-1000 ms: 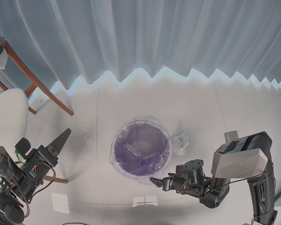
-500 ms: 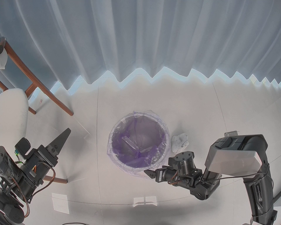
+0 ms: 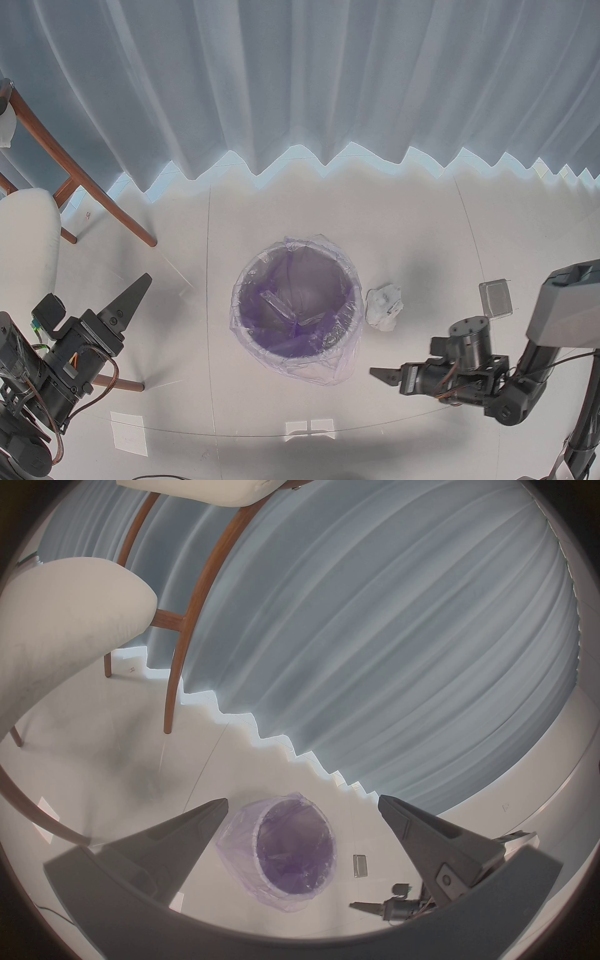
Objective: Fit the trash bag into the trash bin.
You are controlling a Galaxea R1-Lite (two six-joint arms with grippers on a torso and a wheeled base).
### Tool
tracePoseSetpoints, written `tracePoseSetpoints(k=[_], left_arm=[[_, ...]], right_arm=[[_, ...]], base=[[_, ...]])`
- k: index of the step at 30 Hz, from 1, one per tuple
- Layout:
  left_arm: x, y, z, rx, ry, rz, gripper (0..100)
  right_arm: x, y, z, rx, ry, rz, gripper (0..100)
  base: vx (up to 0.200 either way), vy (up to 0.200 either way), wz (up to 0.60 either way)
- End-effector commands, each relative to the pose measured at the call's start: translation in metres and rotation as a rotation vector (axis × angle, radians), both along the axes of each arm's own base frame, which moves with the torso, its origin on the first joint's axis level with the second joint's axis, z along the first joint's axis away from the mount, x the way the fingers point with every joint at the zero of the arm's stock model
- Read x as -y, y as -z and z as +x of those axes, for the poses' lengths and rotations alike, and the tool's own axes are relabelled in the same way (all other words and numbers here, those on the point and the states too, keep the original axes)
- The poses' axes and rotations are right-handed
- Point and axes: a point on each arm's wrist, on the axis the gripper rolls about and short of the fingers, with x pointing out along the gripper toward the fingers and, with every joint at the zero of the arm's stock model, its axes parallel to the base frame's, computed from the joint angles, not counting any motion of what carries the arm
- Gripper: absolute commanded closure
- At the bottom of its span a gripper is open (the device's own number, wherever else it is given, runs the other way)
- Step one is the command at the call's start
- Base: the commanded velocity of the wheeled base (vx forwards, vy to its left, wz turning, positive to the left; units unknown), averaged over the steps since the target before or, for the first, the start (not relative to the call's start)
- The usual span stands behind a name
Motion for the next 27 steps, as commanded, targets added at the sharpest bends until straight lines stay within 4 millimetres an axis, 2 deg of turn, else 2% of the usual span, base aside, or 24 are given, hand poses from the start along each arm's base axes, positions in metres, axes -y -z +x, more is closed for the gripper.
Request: tracePoseSetpoints(k=[1, 2, 5, 6, 7, 8, 9, 10, 11, 12, 13, 14, 21, 27], left_arm=[[0.0, 0.005, -0.002, -0.025, 0.006, 0.006, 0], [0.0, 0.006, -0.002, -0.036, 0.004, 0.01, 0], [0.0, 0.007, -0.002, -0.049, 0.004, 0.016, 0], [-0.001, 0.007, -0.003, -0.054, 0.001, 0.018, 0], [-0.001, 0.007, -0.003, -0.054, 0.001, 0.018, 0], [-0.001, 0.007, -0.003, -0.054, -0.003, 0.018, 0], [-0.001, 0.007, -0.003, -0.055, -0.005, 0.018, 0], [-0.002, 0.007, -0.003, -0.053, -0.014, 0.019, 0], [-0.002, 0.007, -0.003, -0.053, -0.016, 0.019, 0], [-0.002, 0.007, -0.002, -0.055, -0.026, 0.018, 0], [-0.002, 0.007, -0.002, -0.055, -0.026, 0.018, 0], [-0.002, 0.007, -0.003, -0.053, -0.045, 0.017, 0], [-0.003, 0.006, -0.003, -0.046, -0.065, 0.014, 0], [-0.004, 0.006, -0.003, -0.045, -0.079, 0.014, 0]], right_arm=[[0.06, -0.032, 0.011, 0.053, 0.226, 0.07, 0], [0.068, -0.023, 0.025, 0.024, 0.269, 0.057, 0], [0.069, -0.015, 0.049, 0.018, 0.298, 0.054, 0], [0.067, -0.008, 0.065, 0.019, 0.31, 0.051, 0], [0.066, -0.007, 0.07, 0.021, 0.312, 0.05, 0], [0.063, 0.0, 0.087, 0.029, 0.331, 0.04, 0], [0.062, 0.002, 0.092, 0.029, 0.338, 0.036, 0], [0.058, 0.009, 0.108, 0.037, 0.352, 0.026, 0], [0.058, 0.01, 0.112, 0.039, 0.354, 0.025, 0], [0.054, 0.016, 0.125, 0.044, 0.356, 0.018, 0], [0.054, 0.016, 0.125, 0.044, 0.356, 0.018, 0], [0.05, 0.023, 0.146, 0.047, 0.357, 0.006, 0], [0.049, 0.048, 0.189, 0.037, 0.37, -0.057, 0], [0.045, 0.064, 0.211, 0.021, 0.348, -0.096, 0]], base=[[0.0, 0.0, 0.0], [0.0, 0.0, 0.0], [0.0, 0.0, 0.0], [0.0, 0.0, 0.0], [0.0, 0.0, 0.0], [0.0, 0.0, 0.0], [0.0, 0.0, 0.0], [0.0, 0.0, 0.0], [0.0, 0.0, 0.0], [0.0, 0.0, 0.0], [0.0, 0.0, 0.0], [0.0, 0.0, 0.0], [0.0, 0.0, 0.0], [0.0, 0.0, 0.0]])
